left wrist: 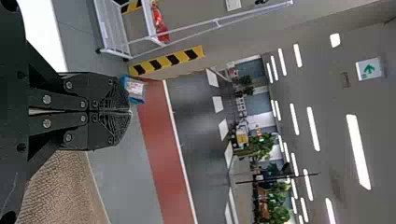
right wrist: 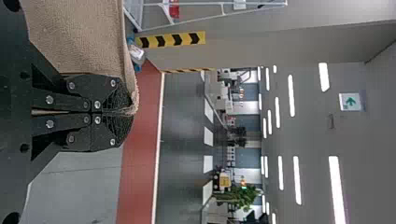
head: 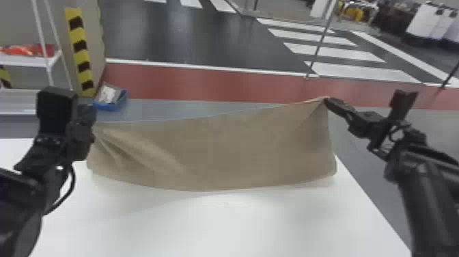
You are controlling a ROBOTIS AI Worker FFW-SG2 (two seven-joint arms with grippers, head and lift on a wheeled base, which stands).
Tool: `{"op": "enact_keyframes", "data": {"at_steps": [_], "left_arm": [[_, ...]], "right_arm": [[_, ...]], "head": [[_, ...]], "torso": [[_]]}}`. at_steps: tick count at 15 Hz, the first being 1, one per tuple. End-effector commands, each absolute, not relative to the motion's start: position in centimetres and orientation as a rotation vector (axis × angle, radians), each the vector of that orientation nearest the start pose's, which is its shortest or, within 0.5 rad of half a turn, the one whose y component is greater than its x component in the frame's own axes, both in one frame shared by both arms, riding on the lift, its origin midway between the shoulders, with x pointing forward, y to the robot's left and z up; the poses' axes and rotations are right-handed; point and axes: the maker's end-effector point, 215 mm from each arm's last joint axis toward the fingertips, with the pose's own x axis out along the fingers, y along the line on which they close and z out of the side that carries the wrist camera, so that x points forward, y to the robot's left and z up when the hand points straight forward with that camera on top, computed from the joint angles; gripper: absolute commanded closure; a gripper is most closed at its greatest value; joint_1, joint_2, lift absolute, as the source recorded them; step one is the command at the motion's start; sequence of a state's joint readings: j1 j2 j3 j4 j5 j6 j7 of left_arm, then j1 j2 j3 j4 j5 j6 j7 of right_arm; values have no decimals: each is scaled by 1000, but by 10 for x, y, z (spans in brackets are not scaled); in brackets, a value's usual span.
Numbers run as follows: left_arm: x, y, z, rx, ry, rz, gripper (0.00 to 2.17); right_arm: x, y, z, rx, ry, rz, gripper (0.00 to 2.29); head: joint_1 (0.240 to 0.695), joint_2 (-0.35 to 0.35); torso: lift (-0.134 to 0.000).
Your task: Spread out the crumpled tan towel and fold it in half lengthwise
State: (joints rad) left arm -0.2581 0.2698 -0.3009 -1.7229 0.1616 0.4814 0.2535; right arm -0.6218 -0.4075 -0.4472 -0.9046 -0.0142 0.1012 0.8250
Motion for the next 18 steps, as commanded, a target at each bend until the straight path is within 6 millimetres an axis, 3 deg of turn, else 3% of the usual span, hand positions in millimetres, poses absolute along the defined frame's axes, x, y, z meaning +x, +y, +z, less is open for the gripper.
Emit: {"op": "enact_keyframes", "data": {"at_steps": [1,2,3,6,8,11,12,14,16,18], "left_arm": [[676,203,-245,193,60,-6,1258],[678,202,-239,187,47,-8,1258],[673,201,-246,185,60,-10,1258],[627,196,-298,183,137,-20,1258],[587,189,-337,175,190,-34,1258],[554,185,-378,194,258,-32,1254],[548,182,-386,216,267,-38,1180],[538,181,-405,274,287,-55,586],[530,199,-415,298,288,-62,211],[524,232,-411,336,253,-44,167]], "right_arm": [[702,-495,-201,-6,-22,242,1511],[702,-495,-201,6,-26,242,1511],[696,-494,-215,13,-4,253,1511],[650,-482,-274,70,63,303,1511],[612,-479,-313,94,91,314,1511],[581,-486,-348,120,131,301,1511],[576,-485,-355,122,144,305,1511],[569,-484,-368,117,163,306,1511],[567,-486,-374,102,167,301,1511],[566,-488,-376,104,171,299,1511]], "head": [[532,-255],[492,-237],[477,-231],[475,-225],[542,-233],[648,-258],[671,-265],[695,-279],[695,-291],[695,-288]], "torso": [[-124],[-124],[-124],[-124],[-124],[-124],[-124],[-124],[-124],[-124]]}}
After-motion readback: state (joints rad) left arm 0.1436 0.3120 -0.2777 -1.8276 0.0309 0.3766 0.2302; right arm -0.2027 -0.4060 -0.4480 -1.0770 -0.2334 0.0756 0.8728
